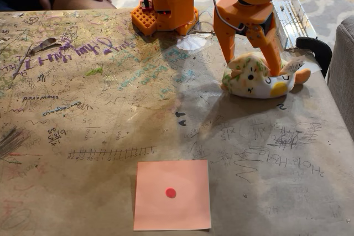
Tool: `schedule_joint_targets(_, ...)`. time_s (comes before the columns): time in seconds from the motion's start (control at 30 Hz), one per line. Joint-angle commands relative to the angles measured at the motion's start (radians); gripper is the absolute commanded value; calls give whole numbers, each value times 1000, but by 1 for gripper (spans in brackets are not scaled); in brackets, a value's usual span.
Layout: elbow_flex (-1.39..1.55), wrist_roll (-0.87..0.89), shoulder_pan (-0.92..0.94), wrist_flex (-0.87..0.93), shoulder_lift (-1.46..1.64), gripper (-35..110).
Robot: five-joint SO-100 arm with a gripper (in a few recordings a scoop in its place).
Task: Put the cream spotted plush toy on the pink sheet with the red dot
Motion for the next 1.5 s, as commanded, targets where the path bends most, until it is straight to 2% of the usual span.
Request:
schedule_joint_targets(0.0, 14, 12, 20, -5, 29, 13)
schedule_joint_targets(0.1, 6, 21, 38, 3, 29, 3)
schedule_joint_targets(0.3, 43, 23, 67, 3, 158, 0)
schedule_joint_targets(0.5, 41, 71, 91, 130, 526, 0)
schedule_joint_targets(0.63, -86, 133, 137, 258, 810, 0)
schedule_joint_targets(0.83, -199, 229, 311, 345, 1177, 0)
schedule_joint_targets(1.03, -178, 192, 526, 407, 1486, 0)
schedule_joint_targets(1.13, -123, 179, 572, 422, 1606, 0)
schedule_joint_targets(1.33, -12, 187, 600, 382, 1624, 0)
schedule_joint_targets(1.47, 3, 184, 611, 259, 1430, 0)
